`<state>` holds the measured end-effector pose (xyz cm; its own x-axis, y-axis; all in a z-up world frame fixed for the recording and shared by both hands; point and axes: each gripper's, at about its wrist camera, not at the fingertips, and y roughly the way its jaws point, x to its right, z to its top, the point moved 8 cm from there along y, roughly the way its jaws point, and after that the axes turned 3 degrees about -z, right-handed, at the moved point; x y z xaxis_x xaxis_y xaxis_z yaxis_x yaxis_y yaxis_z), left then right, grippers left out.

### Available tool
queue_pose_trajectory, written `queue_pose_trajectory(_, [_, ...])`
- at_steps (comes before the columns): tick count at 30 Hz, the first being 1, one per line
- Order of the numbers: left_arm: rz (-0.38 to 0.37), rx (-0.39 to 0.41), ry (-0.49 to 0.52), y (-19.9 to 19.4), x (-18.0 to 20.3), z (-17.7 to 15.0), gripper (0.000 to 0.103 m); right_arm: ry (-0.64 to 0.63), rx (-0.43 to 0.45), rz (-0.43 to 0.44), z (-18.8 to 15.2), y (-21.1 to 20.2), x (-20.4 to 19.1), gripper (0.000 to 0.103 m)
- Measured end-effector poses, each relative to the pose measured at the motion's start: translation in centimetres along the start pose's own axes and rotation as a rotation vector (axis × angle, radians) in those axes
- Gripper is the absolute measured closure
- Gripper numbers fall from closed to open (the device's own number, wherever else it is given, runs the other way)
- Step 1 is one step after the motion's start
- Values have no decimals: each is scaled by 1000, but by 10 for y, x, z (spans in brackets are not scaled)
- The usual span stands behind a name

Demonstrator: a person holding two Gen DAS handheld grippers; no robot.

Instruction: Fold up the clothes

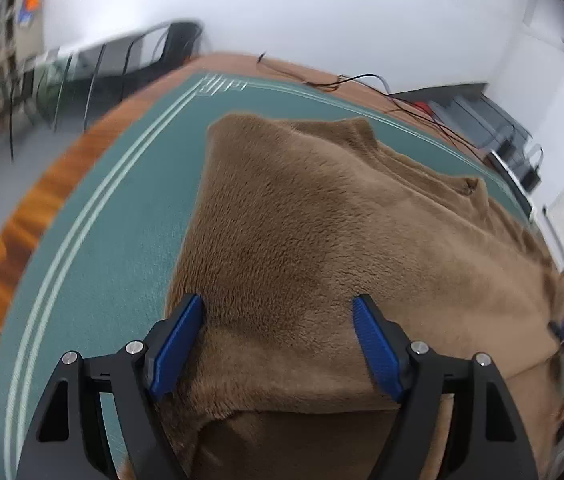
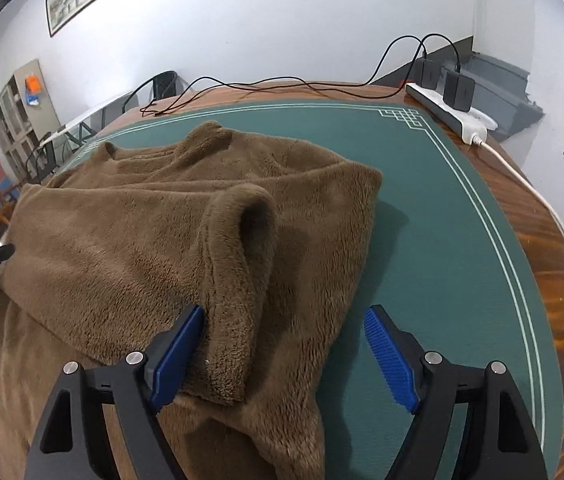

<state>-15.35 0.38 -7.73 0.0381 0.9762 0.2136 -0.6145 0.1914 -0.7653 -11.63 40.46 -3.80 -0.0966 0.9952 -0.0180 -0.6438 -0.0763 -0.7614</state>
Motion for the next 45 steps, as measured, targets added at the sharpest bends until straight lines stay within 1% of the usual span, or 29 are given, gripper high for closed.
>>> queue_pose_trajectory(2, [6, -14, 17, 0, 1, 1, 23, -12, 11, -18, 1, -3, -1, 21])
queue_pose_trajectory(4, [-20, -20, -2, -4, 1, 5, 23, -33, 48, -43, 9, -11, -5, 21])
queue_pose_trajectory(6, [-49, -1, -18, -11, 1, 14, 22, -56, 110, -64, 22, -22, -10, 21])
queue_pose_trajectory(7, [-59, 10, -22, -15, 1, 19, 22, -61, 146, -51, 29, -29, -14, 21])
queue_pose_trajectory(9, [-71, 24, -21, -20, 5, 33, 22, -63, 182, 21, 39, -37, -25, 21])
queue_pose_trajectory(10, [-77, 27, -17, -20, 8, 38, 22, -71, 182, 66, 42, -37, -32, 21])
queue_pose_trajectory(12, [-102, 23, 2, -16, 16, 50, 22, -98, 161, 157, 46, -32, -47, 21])
queue_pose_trajectory(13, [-114, 17, 8, -12, 19, 55, 22, -118, 136, 219, 46, -26, -58, 21])
queue_pose_trajectory(15, [-122, -8, 7, 1, 22, 61, 22, -142, 97, 257, 45, -13, -65, 21])
queue_pose_trajectory(16, [-116, -21, 3, 8, 20, 63, 22, -154, 77, 258, 45, -5, -66, 21])
queue_pose_trajectory(17, [-102, -33, 1, 16, 17, 64, 22, -156, 60, 240, 46, 4, -63, 21])
queue_pose_trajectory(20, [-58, -71, -10, 42, 5, 65, 22, -130, 40, 207, 50, 21, -47, 21])
queue_pose_trajectory(22, [-62, -71, -17, 50, -1, 64, 19, -113, 30, 168, 51, 29, -34, 21])
queue_pose_trajectory(24, [-57, -60, 7, 52, -2, 63, 17, -95, -24, 110, 45, 43, -20, 21])
queue_pose_trajectory(25, [-52, -58, 18, 52, -1, 63, 17, -82, -41, 98, 43, 49, -14, 20])
queue_pose_trajectory(26, [-48, -61, 21, 51, -1, 63, 17, -59, -29, 124, 44, 48, -12, 20])
queue_pose_trajectory(27, [-44, -65, 22, 50, 0, 64, 17, -47, -17, 123, 46, 45, -9, 20])
queue_pose_trajectory(29, [-62, -67, 0, 44, 3, 69, 17, -59, 31, 64, 52, 33, -6, 20])
queue_pose_trajectory(31, [-93, -59, -13, 38, 7, 76, 17, -97, 106, 25, 62, 17, -13, 20])
queue_pose_trajectory(34, [-70, -46, 1, 39, 9, 89, 16, -157, 155, 103, 70, -3, -40, 20])
queue_pose_trajectory(36, [-47, -53, 6, 45, 8, 95, 16, -221, 135, 167, 72, -1, -64, 20])
queue_pose_trajectory(37, [-41, -59, 4, 48, 7, 96, 16, -249, 116, 178, 71, 3, -71, 20])
queue_pose_trajectory(40, [-16, -104, 10, 63, 4, 95, 16, -293, 38, 177, 65, 26, -82, 20])
queue_pose_trajectory(42, [-1, -124, 44, 74, 2, 92, 16, -278, -45, 150, 57, 49, -76, 20])
queue_pose_trajectory(43, [4, -125, 65, 77, 2, 90, 16, -262, -57, 163, 54, 55, -74, 19])
queue_pose_trajectory(45, [11, -112, 102, 79, 3, 88, 15, -261, -32, 175, 53, 55, -71, 19])
